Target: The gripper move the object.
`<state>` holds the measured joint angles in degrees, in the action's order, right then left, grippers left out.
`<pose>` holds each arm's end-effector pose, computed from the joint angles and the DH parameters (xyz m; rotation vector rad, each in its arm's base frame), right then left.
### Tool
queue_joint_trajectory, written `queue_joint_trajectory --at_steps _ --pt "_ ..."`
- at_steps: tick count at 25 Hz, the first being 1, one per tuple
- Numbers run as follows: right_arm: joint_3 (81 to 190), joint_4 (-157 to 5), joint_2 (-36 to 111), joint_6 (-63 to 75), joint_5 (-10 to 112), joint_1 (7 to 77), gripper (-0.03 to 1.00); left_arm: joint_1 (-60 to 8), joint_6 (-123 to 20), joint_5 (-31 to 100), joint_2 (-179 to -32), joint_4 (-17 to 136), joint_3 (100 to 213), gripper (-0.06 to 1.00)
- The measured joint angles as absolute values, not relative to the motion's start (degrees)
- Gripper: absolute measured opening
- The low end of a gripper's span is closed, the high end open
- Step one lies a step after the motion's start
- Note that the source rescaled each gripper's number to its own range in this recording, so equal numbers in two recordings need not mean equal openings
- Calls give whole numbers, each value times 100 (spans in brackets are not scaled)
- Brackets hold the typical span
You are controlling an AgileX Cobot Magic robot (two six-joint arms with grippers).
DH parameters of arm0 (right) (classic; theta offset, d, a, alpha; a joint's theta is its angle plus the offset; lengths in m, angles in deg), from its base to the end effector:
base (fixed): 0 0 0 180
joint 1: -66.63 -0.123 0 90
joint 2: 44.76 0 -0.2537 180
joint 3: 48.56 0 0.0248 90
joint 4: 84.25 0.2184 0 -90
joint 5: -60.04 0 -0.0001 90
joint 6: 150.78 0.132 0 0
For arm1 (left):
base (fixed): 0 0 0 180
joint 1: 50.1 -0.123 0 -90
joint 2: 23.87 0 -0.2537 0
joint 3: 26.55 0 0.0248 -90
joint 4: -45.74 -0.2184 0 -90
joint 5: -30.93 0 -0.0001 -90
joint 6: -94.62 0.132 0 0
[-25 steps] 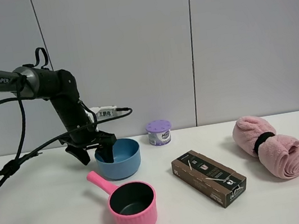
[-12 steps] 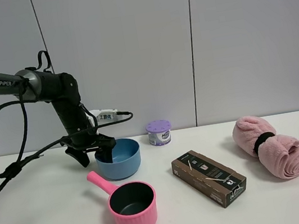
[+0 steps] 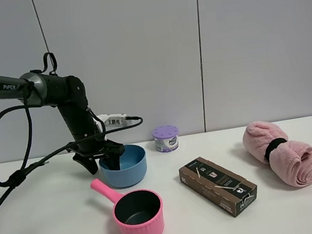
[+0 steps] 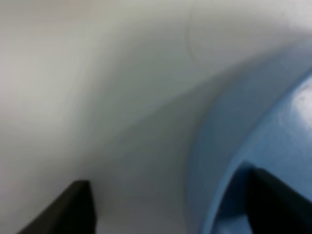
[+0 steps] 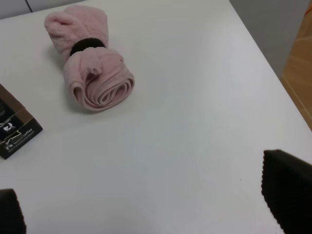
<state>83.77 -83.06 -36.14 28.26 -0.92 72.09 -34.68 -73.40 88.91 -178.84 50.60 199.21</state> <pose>0.0344 -0.0009 0.2424 0.0793 2.0450 -0.0450 0.4540 -0.1351 0.0535 0.6387 2.8473 -0.1221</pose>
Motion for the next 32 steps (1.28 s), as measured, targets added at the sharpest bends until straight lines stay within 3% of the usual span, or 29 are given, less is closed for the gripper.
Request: queue_joint_trajectory --at_steps 3,9,11,24,32 --pt "8377 -8306 -3614 2826 -92 7209 100 -3458 -7340 8915 -17884 5166 19921 54" --pt "8377 -8306 -3614 2826 -92 7209 100 -3451 -6964 8848 -17895 5466 19921 8" --pt "8377 -8306 -3614 2826 -92 7209 100 -3458 -6854 8805 -17900 5542 19940 1" --pt "8377 -8306 -3614 2826 -92 7209 100 -3458 -6785 8816 -17711 6273 19913 0" --pt "8377 -8306 -3614 2826 -92 7209 100 -3371 -6753 9388 -17591 6621 21324 0"
